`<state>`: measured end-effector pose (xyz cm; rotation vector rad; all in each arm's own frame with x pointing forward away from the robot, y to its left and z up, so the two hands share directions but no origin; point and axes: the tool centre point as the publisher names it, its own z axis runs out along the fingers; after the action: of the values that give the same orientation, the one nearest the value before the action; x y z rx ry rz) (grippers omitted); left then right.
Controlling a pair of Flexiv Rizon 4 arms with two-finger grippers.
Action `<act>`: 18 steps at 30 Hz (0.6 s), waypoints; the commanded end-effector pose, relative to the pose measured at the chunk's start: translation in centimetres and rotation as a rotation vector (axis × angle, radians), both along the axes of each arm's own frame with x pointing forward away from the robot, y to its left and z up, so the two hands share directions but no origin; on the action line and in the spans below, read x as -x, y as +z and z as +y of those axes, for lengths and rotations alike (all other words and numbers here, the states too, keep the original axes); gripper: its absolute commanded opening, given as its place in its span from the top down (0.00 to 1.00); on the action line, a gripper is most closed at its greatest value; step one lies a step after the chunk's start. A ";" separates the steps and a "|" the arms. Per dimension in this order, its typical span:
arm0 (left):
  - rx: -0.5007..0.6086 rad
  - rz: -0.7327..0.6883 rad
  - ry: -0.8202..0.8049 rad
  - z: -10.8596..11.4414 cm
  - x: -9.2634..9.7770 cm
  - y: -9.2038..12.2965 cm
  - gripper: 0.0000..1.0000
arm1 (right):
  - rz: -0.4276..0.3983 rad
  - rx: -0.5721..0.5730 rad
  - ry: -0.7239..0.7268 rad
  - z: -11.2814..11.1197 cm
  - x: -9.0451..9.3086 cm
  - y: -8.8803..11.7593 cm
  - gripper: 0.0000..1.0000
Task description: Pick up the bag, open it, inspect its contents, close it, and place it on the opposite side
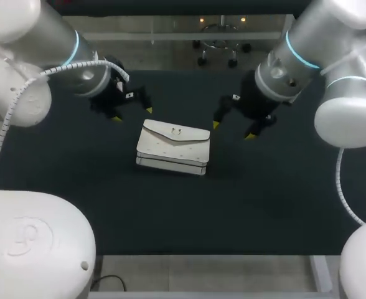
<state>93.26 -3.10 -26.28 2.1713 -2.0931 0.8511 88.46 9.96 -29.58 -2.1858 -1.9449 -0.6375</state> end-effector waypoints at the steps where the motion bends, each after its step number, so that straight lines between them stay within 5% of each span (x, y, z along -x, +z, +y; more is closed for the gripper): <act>1: 0.250 0.089 -0.055 1.1 -1.6 -1.6 0.00 | 0.018 -0.028 0.011 -0.3 -0.9 -0.5 0.00; 14: 0.406 0.201 -0.081 -0.3 -2.2 -3.8 0.00 | 0.105 -0.121 -0.051 0.7 -2.6 -2.3 0.00; 18: 0.450 0.190 -0.077 -1.1 -1.0 -4.6 0.00 | 0.131 -0.213 -0.066 0.9 -2.6 -3.4 0.26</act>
<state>94.67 -3.78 -30.09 1.8855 -1.7346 0.8695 90.62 11.18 -31.68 -2.1531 -1.6886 -0.6312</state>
